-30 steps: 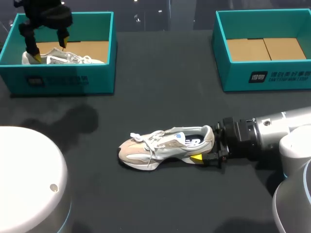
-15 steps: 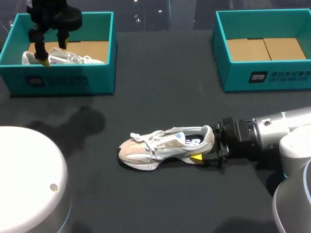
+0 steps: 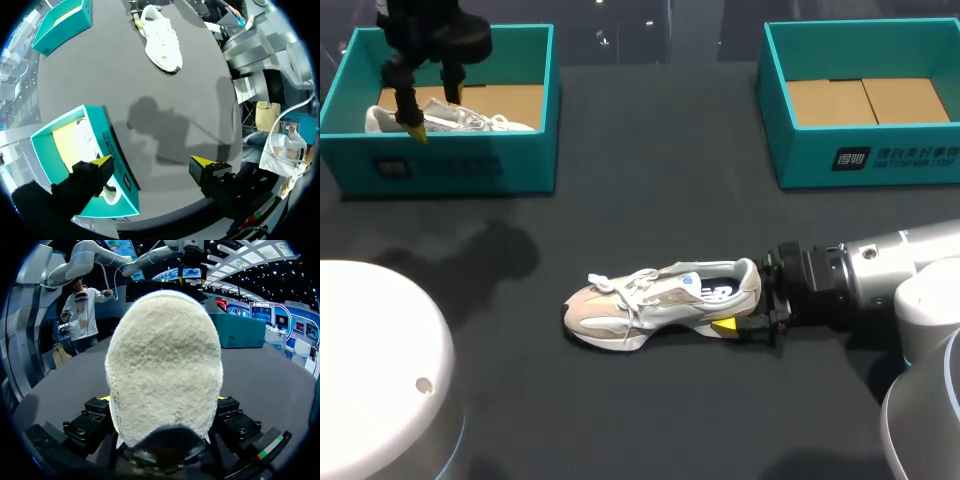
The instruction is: Take the shoe out of the shoebox, open the shoe tongue, remove and reinsert the insole, then place the shoe into the shoebox
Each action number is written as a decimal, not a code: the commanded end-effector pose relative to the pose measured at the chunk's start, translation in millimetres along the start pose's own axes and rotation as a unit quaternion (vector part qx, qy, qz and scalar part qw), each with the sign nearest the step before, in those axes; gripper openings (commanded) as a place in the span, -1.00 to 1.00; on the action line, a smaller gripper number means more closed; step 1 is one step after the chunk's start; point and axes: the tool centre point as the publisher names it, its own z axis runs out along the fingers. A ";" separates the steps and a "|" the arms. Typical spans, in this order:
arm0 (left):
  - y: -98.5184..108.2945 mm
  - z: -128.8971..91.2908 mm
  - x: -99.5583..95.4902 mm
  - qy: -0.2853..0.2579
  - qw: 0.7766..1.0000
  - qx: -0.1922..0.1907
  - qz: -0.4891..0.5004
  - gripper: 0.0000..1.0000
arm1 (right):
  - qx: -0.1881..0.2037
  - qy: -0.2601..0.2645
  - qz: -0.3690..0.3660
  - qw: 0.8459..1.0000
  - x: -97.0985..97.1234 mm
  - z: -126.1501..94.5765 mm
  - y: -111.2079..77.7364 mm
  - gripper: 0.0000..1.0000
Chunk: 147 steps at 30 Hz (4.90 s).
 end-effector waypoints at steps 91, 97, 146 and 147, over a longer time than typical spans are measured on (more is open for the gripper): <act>-336.1 88.1 66.7 -0.031 0.501 -0.123 -0.856 1.00 | 0.002 0.000 0.000 1.000 0.9 -0.1 -0.4 -1.00; -336.1 88.1 66.7 -0.031 0.501 -0.123 -0.856 1.00 | 0.002 0.000 0.000 1.000 0.9 -0.1 -0.4 -1.00; -377.7 165.1 45.8 -0.088 0.459 -0.180 -0.866 0.70 | 0.002 0.000 0.000 1.000 0.9 -0.1 -0.4 -1.00; -376.5 165.4 46.7 -0.088 0.458 -0.181 -0.866 0.63 | 0.002 0.000 0.000 1.000 0.9 -0.1 -0.4 -1.00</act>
